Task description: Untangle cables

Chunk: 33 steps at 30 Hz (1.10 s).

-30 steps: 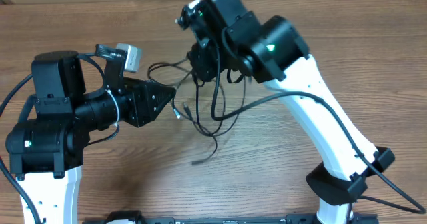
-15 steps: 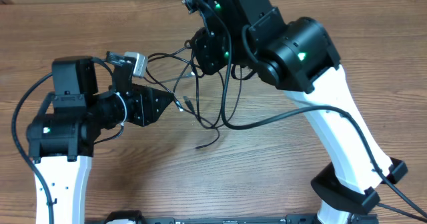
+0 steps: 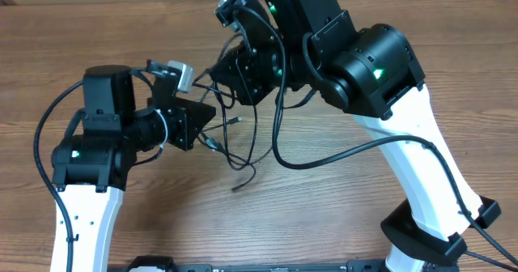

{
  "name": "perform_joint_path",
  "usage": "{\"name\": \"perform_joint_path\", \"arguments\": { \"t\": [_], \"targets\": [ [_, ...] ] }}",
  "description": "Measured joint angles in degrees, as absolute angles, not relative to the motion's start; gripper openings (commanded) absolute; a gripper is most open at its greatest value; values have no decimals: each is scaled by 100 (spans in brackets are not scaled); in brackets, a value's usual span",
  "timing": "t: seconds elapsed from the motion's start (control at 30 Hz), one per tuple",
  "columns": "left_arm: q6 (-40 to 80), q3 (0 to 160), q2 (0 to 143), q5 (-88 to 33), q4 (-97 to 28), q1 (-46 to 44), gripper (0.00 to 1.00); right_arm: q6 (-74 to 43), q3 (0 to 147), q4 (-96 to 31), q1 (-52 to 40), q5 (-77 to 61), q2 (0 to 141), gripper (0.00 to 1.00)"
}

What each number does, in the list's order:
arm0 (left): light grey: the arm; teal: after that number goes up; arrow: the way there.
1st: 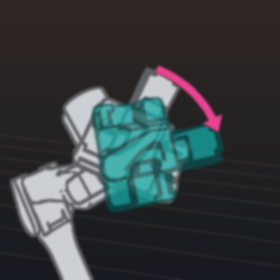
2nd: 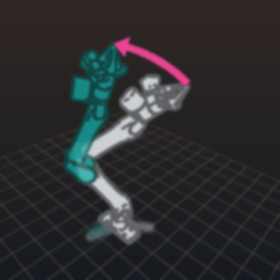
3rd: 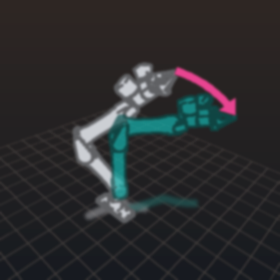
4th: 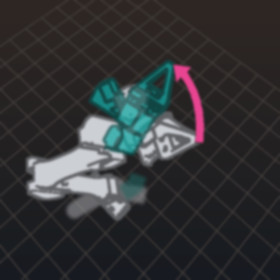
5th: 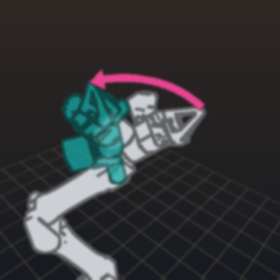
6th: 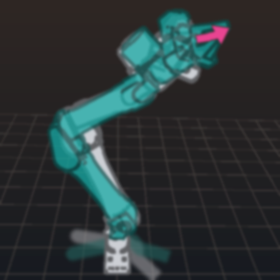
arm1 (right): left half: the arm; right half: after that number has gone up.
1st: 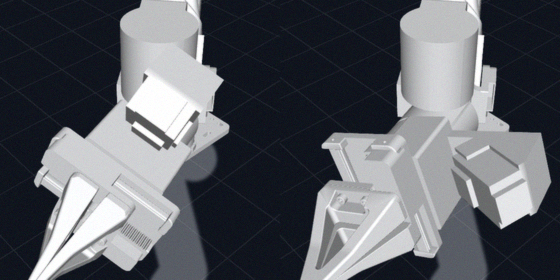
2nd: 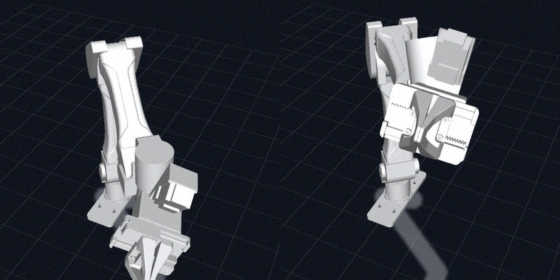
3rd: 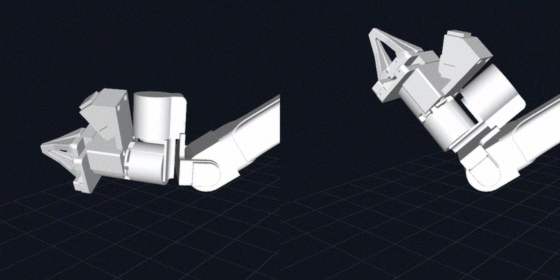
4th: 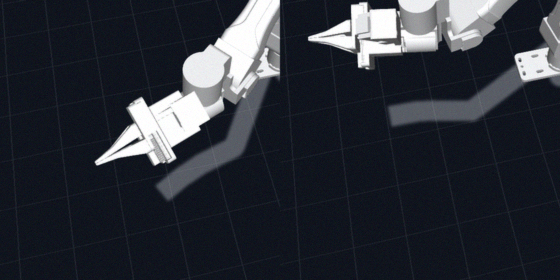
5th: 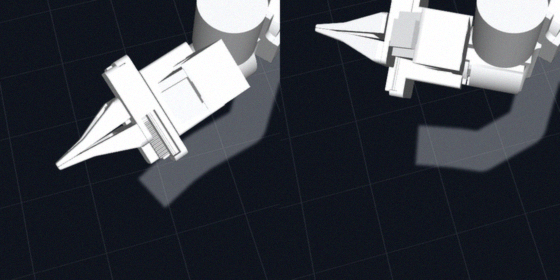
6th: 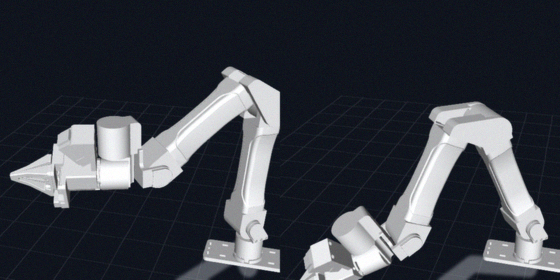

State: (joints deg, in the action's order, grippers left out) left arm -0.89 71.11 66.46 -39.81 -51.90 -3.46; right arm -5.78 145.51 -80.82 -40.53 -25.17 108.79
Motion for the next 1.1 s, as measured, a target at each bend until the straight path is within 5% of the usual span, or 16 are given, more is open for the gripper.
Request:
{"name": "perform_joint_path", "arguments": {
  "t": [0.4, 0.7, 0.9, 0.97, 1.03, 1.1],
  "targets": [
    [-84, 7109, 6646, -3487, -5472, -405, 4, -580, 14553, -8534, -3533, -515, 10877, 4],
    [-82, 7094, 6646, -2823, -5867, -405, 4, -794, 14556, -8510, -1616, 803, 10877, 4],
    [-84, 7089, 6646, -2604, -5894, -405, 4, -860, 14560, -8790, -541, 294, 10871, 4],
    [-84, 7087, 6646, -2609, -5861, -405, 4, -733, 14562, -8962, -412, -239, 10868, 19],
    [-82, 7087, 6646, -2663, -5822, -405, 4, -628, 14564, -9142, -416, -694, 10864, 63],
    [-84, 7087, 6646, -2777, -5793, -405, 4, -408, 14571, -9376, -449, -1190, 10860, 77]
  ]
}}
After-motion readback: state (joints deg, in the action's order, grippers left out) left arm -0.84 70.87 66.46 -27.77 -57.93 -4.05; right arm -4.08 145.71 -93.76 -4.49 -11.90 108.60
